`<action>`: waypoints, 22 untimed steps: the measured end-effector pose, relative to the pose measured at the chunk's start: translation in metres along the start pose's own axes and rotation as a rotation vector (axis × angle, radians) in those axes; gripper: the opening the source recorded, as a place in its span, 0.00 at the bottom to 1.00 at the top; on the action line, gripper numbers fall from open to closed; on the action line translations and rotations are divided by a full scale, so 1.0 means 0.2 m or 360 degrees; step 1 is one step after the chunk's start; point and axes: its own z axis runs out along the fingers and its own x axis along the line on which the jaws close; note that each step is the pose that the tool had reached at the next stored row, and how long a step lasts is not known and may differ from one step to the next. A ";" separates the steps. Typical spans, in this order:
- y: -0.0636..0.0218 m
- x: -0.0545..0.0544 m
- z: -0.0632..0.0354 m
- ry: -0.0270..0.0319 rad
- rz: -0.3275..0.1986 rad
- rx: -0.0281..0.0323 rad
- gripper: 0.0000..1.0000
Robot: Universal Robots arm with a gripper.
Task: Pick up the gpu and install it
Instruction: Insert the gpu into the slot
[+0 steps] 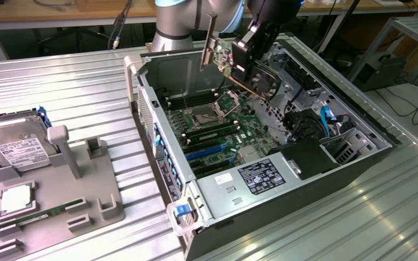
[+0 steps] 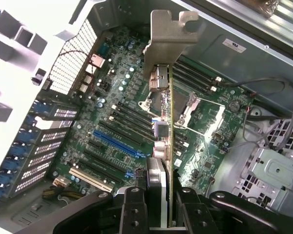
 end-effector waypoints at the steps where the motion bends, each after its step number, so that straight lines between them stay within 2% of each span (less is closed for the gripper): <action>1: 0.000 0.00 0.000 0.00011 -0.0016 -0.00003 0.28; 12: 0.000 0.00 0.000 0.00082 -0.0110 -0.00020 0.28; 22: 0.000 0.00 0.000 0.00180 -0.0237 -0.00042 0.28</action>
